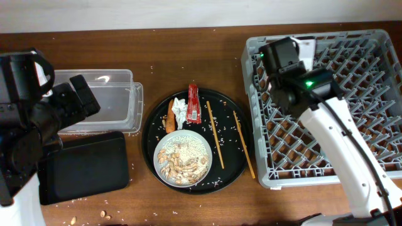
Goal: Sort waste into correct bins and load items into the dishwasher rack
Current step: 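Grasp the pink bowl with the right gripper and place it in the rack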
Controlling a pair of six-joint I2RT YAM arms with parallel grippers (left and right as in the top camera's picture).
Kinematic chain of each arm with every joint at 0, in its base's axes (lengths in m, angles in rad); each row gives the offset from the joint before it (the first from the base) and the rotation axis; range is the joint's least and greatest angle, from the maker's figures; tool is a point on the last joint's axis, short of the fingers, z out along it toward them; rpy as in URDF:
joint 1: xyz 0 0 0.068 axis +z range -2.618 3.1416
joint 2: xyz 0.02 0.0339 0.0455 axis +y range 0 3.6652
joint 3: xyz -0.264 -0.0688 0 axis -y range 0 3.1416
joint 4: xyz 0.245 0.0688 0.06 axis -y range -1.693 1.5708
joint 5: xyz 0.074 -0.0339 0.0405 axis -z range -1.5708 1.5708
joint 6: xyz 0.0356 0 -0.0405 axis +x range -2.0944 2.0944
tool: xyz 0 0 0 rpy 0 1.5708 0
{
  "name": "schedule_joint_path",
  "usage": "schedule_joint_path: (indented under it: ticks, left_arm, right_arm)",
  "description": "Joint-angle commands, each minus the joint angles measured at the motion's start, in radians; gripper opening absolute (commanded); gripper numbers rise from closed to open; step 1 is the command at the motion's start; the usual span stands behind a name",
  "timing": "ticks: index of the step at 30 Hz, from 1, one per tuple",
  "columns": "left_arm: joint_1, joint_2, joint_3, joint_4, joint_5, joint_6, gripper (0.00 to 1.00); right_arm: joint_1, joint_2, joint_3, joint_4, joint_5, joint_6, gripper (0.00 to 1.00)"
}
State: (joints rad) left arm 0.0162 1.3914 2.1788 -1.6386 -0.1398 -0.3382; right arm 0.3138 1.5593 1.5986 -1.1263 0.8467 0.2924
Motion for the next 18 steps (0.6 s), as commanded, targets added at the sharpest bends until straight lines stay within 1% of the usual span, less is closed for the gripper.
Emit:
schedule_joint_path:
  ticks: [1, 5, 8, 11, 13, 18]
  left_arm:
    - [0.0, 0.001, 0.005, -0.002, -0.015, -0.013, 0.99]
    - [0.0, 0.001, 0.005, -0.002, -0.015, -0.013, 0.99]
    - [0.0, 0.001, 0.005, -0.002, -0.015, -0.013, 0.99]
    - [0.0, 0.001, 0.005, -0.002, -0.015, -0.013, 0.99]
    - [0.0, 0.001, 0.005, -0.002, -0.015, -0.013, 0.99]
    - [0.0, 0.001, 0.005, -0.002, -0.015, -0.013, 0.99]
  right_arm:
    - [-0.117, 0.014, -0.022, -0.003, 0.205, 0.005, 0.04]
    - [-0.242, 0.064, -0.061, 0.028, 0.204, 0.005, 0.04]
    - [-0.285, 0.121, -0.065, 0.053, 0.229, 0.004, 0.04]
    - [-0.308, 0.186, -0.065, 0.092, 0.301, 0.002, 0.04]
    - [-0.314, 0.236, -0.065, 0.129, 0.309, -0.027, 0.04]
    - [-0.298, 0.329, -0.065, 0.137, 0.322, -0.03, 0.04]
